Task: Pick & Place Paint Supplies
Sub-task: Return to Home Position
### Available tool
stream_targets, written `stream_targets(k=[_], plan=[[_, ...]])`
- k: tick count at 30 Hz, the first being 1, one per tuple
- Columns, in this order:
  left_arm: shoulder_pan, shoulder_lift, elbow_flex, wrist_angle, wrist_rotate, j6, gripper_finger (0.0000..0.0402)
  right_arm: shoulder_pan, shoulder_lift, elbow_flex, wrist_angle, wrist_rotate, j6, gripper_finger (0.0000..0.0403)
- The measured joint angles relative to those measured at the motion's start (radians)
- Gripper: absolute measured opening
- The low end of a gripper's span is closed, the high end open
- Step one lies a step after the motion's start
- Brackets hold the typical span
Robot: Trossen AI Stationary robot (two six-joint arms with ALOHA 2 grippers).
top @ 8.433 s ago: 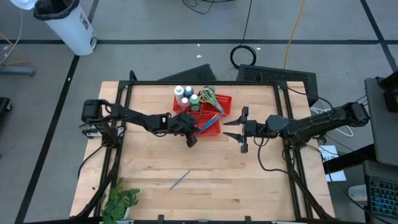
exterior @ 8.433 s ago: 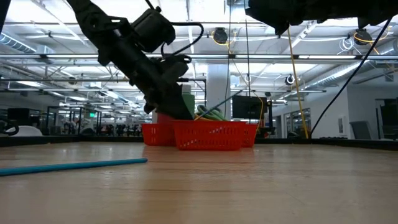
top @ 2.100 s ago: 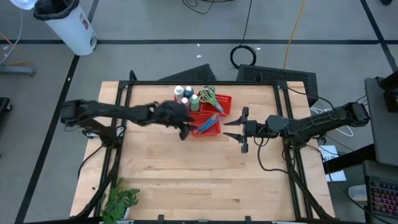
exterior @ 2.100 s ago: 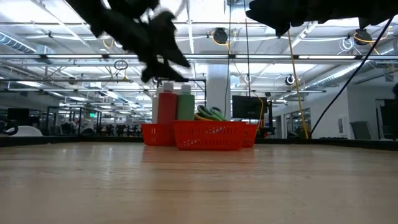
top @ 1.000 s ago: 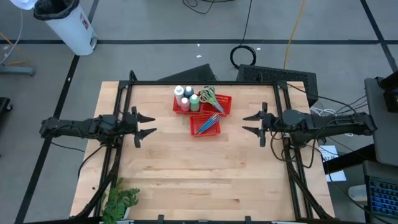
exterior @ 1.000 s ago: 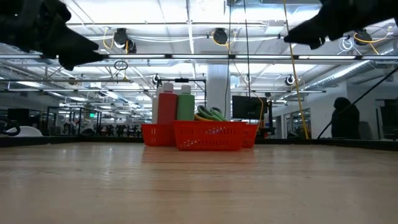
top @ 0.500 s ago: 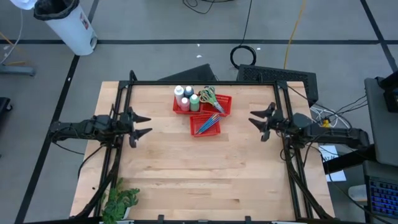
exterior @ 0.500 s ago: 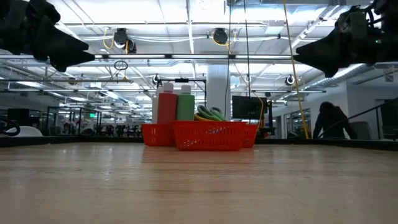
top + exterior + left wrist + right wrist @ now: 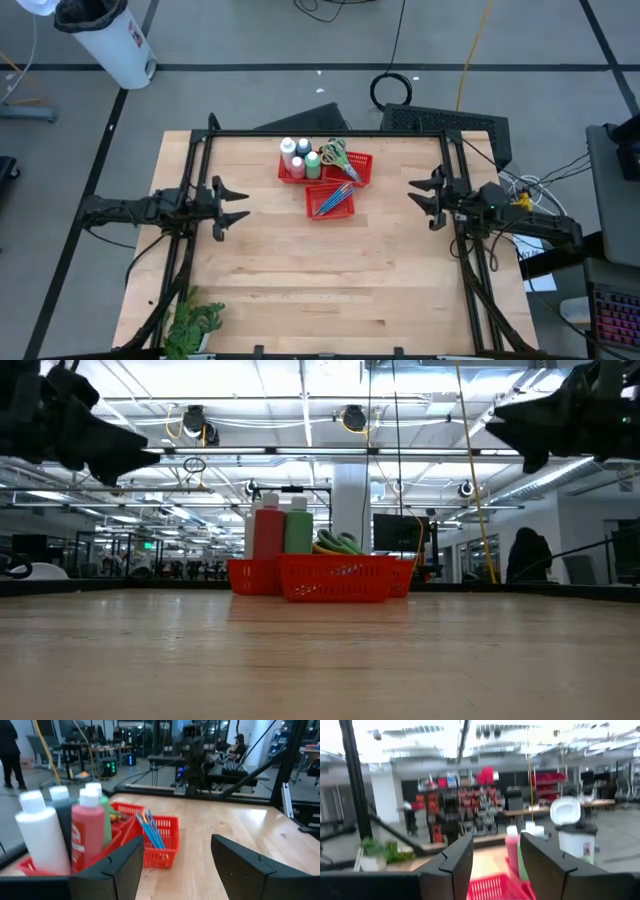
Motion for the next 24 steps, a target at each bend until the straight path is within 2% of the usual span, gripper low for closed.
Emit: stream_targets(k=[7, 13, 24], plan=[[0.0, -0.004, -0.022, 0.042, 0.058, -0.007, 0.0239, -0.009, 0.0, -0.007, 0.005, -0.072, 0.007, 0.0157], [0.0, -0.006, -0.023, 0.045, 0.062, 0.001, 0.0239, -0.009, 0.001, -0.009, -0.05, -0.123, -0.036, 0.0157], [0.0, -0.004, -0.023, 0.044, 0.062, 0.004, 0.0239, -0.009, 0.002, -0.01, -0.124, -0.123, -0.037, 0.0157]])
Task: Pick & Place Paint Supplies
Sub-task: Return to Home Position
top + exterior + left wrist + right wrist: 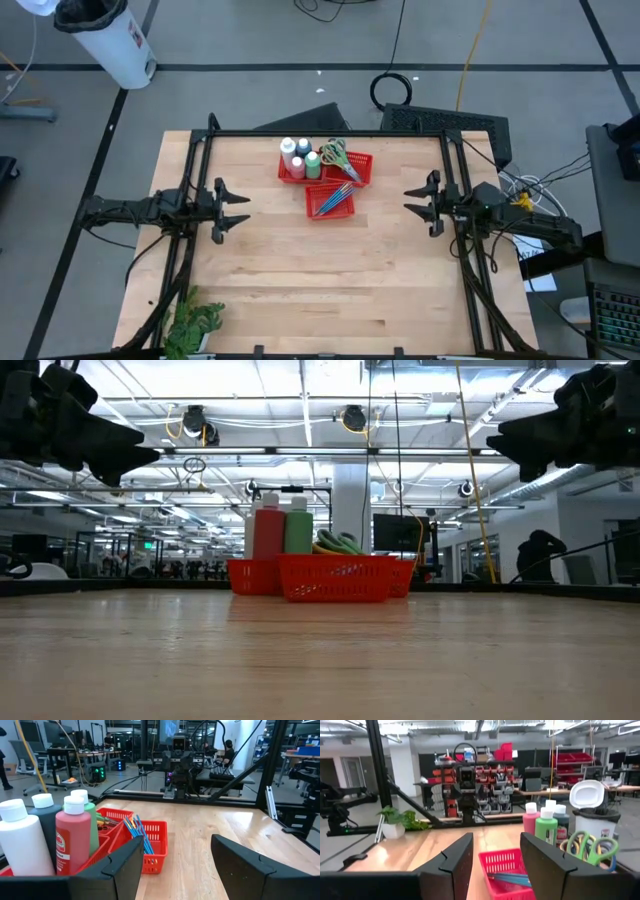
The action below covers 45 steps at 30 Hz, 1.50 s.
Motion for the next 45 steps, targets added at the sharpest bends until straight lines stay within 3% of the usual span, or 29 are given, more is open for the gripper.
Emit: stream_targets(k=[45], plan=[[0.0, 0.0, 0.0, 0.001, -0.002, 0.004, 0.0239, 0.0, 0.0, -0.002, -0.044, 0.002, 0.002, 0.0157]])
